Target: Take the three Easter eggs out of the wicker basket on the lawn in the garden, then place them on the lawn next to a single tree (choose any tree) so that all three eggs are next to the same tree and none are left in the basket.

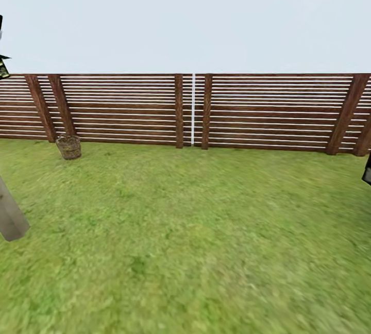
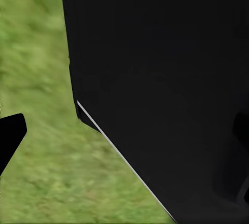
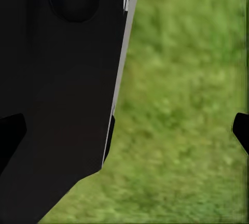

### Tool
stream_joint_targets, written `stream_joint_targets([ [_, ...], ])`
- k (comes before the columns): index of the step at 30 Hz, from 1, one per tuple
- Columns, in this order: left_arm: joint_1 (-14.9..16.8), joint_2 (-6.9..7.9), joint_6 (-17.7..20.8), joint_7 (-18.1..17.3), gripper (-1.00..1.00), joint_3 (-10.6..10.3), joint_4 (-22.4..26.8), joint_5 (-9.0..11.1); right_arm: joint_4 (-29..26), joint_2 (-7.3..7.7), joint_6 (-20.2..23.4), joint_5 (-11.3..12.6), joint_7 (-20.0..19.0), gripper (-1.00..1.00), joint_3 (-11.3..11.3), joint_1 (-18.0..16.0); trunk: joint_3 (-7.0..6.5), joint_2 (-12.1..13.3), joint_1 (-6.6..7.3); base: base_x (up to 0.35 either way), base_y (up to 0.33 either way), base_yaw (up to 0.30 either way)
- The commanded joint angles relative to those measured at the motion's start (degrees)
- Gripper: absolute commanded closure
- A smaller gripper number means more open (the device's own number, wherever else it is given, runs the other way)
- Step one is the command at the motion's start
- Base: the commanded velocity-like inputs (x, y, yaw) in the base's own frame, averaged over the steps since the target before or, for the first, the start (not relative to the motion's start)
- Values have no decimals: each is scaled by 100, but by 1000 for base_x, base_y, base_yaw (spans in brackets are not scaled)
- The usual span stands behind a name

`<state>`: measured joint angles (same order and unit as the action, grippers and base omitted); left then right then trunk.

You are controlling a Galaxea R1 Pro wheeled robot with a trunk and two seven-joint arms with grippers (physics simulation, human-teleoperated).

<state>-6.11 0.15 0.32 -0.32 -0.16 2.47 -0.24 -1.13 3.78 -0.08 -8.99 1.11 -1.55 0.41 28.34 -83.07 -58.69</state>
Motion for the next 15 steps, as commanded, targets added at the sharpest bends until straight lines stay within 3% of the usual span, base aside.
stream_joint_targets([
  [1, -4, 0, 3, -3, -100, -2, 13, -3, -10, 0, -1, -42, 12, -100, -12, 3, 3, -1, -4, 326, -73, 0],
  [15, -4, -4, 3, -3, -100, -2, 15, -3, -10, 0, -2, -42, 12, -100, -12, 3, 3, -1, -4, 326, -73, 0],
])
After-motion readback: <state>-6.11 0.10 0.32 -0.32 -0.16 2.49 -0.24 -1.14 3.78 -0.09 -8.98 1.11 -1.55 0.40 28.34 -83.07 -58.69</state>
